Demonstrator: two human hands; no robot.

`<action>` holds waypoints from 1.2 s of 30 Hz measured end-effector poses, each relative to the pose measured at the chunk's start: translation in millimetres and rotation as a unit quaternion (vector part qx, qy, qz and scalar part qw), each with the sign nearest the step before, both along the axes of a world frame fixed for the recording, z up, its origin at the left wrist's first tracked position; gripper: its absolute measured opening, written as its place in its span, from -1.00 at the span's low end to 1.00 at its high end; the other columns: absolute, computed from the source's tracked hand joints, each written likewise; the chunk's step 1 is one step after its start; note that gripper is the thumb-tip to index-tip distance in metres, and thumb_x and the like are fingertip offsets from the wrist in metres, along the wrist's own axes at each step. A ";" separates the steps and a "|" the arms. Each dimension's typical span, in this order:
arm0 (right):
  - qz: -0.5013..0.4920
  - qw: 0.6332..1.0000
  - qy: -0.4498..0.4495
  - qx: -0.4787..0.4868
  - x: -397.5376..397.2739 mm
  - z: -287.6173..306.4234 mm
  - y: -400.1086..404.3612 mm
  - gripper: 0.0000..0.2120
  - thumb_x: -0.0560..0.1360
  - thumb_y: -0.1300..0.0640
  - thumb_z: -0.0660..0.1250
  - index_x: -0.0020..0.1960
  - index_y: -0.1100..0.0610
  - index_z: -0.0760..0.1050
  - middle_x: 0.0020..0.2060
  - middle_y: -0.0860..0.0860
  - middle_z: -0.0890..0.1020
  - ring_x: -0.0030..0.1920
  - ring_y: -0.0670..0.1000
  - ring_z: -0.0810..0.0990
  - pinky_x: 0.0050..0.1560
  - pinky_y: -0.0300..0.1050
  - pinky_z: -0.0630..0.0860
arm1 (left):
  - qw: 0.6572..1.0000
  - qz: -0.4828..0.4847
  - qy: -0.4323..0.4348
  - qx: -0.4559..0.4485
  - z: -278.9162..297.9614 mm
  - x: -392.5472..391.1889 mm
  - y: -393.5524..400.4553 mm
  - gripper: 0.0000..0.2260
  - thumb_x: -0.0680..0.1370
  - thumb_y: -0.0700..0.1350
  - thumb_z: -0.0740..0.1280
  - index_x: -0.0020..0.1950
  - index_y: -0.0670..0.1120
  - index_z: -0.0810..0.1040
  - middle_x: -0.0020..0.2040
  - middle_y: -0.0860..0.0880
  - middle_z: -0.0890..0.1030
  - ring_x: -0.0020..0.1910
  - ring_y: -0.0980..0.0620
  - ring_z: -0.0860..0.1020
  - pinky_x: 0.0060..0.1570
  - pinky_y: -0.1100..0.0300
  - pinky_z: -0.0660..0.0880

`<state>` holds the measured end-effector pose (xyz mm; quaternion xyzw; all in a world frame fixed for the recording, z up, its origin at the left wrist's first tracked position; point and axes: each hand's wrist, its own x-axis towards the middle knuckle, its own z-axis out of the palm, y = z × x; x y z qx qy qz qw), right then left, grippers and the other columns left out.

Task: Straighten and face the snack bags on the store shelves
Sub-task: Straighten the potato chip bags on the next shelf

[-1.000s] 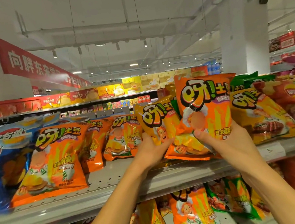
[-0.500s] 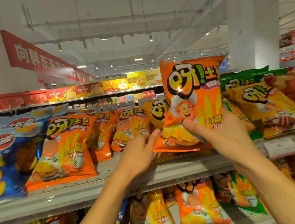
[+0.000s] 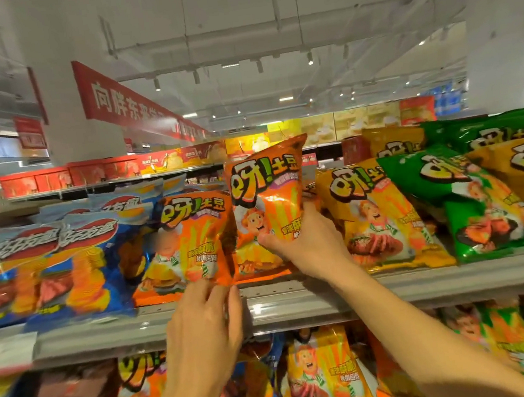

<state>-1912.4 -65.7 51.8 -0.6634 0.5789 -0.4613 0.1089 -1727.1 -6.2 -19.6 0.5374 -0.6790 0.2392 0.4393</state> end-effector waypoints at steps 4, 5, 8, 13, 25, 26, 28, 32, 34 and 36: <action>0.037 0.993 0.028 0.105 -1.8 -7.0 -12.0 -0.13 0.29 -0.53 0.38 0.35 0.07 0.44 0.23 0.03 0.62 0.25 0.13 0.58 0.27 0.14 0.54 | 1.000 -0.015 -0.001 -0.006 0.2 1.4 -2.4 -0.75 0.61 -0.02 0.23 -0.18 -0.09 0.58 -0.23 0.00 0.49 -0.22 -0.04 0.49 -0.30 0.06 0.47; 0.041 0.992 0.043 0.113 -2.7 -7.7 -12.4 -0.12 0.25 -0.58 0.33 0.30 0.05 0.50 0.18 0.01 0.65 0.22 0.12 0.60 0.25 0.14 0.55 | 1.000 -0.017 0.002 -0.009 0.5 0.8 -3.2 -0.74 0.60 -0.02 0.22 -0.18 -0.09 0.59 -0.24 0.01 0.48 -0.24 -0.02 0.48 -0.31 0.08 0.46; 0.027 0.989 0.077 0.119 -5.2 -5.8 -7.5 0.00 0.14 -0.68 0.21 0.26 0.06 0.55 0.17 0.02 0.66 0.22 0.13 0.61 0.23 0.15 0.56 | 1.000 -0.013 0.020 -0.014 -1.1 -2.5 -5.0 -0.72 0.58 -0.01 0.21 -0.17 -0.12 0.61 -0.23 -0.01 0.50 -0.23 -0.04 0.49 -0.31 0.05 0.48; 0.014 0.994 0.083 0.076 -11.0 -12.3 22.6 -0.04 0.28 -0.61 0.26 0.45 0.03 0.36 0.33 0.01 0.56 0.35 0.11 0.52 0.32 0.13 0.50 | 0.998 -0.026 0.057 -0.029 -1.9 -15.1 -5.9 -0.72 0.60 -0.01 0.23 -0.14 -0.12 0.63 -0.16 -0.01 0.52 -0.19 -0.05 0.50 -0.30 0.04 0.46; -0.038 0.973 -0.190 -0.123 -190.9 -32.5 78.3 -0.88 0.56 0.01 0.43 0.01 0.05 0.66 -0.15 -0.11 0.71 -0.12 -0.23 0.65 -0.13 -0.40 0.52 | 0.941 -0.288 0.178 0.002 29.2 -186.9 7.4 -0.88 0.57 -0.04 0.30 -0.12 0.01 0.60 -0.17 0.14 0.57 -0.15 0.18 0.55 -0.16 0.23 0.44; -0.049 0.970 -0.199 -0.129 -216.3 -33.5 80.9 -0.91 0.56 0.03 0.43 -0.01 0.04 0.65 -0.15 -0.09 0.71 -0.12 -0.22 0.65 -0.14 -0.41 0.52 | 0.933 -0.301 0.196 0.017 30.7 -205.6 6.6 -0.88 0.59 -0.06 0.32 -0.12 0.01 0.61 -0.17 0.13 0.59 -0.15 0.19 0.56 -0.14 0.22 0.46; -0.080 0.967 -0.198 -0.137 -267.9 -35.2 86.9 -0.93 0.57 0.03 0.42 -0.03 0.01 0.64 -0.15 -0.09 0.70 -0.14 -0.25 0.64 -0.17 -0.40 0.52 | 0.924 -0.312 0.218 0.039 32.2 -245.0 5.3 -0.94 0.59 -0.07 0.36 -0.07 0.02 0.61 -0.16 0.10 0.61 -0.15 0.17 0.58 -0.11 0.17 0.49; -0.144 0.964 -0.169 -0.148 -365.3 -30.9 100.1 -0.86 0.56 0.01 0.42 0.04 0.06 0.62 -0.13 -0.12 0.67 -0.17 -0.32 0.61 -0.23 -0.43 0.48 | 0.914 -0.303 0.255 0.088 38.1 -323.6 1.4 -0.78 0.56 -0.02 0.38 0.20 0.02 0.54 0.10 0.04 0.59 0.07 0.09 0.56 0.08 0.12 0.49; -0.174 0.963 -0.146 -0.148 -404.1 -27.6 103.4 -0.83 0.55 -0.01 0.43 0.07 0.05 0.61 -0.11 -0.13 0.67 -0.15 -0.26 0.62 -0.12 -0.28 0.55 | 0.918 -0.276 0.265 0.110 43.1 -355.2 -2.0 -0.59 0.55 0.00 0.40 0.37 -0.02 0.42 0.26 0.03 0.49 0.22 0.09 0.46 0.16 0.18 0.38; -0.200 0.962 -0.121 -0.141 -435.1 -24.3 101.8 -0.76 0.55 -0.05 0.43 0.13 0.05 0.58 -0.04 -0.09 0.67 -0.04 -0.13 0.63 0.04 -0.03 0.59 | 0.914 -0.246 0.291 0.140 48.1 -376.4 -7.7 -0.40 0.54 0.04 0.41 0.50 -0.06 0.26 0.37 -0.02 0.40 0.34 0.03 0.38 0.28 0.12 0.35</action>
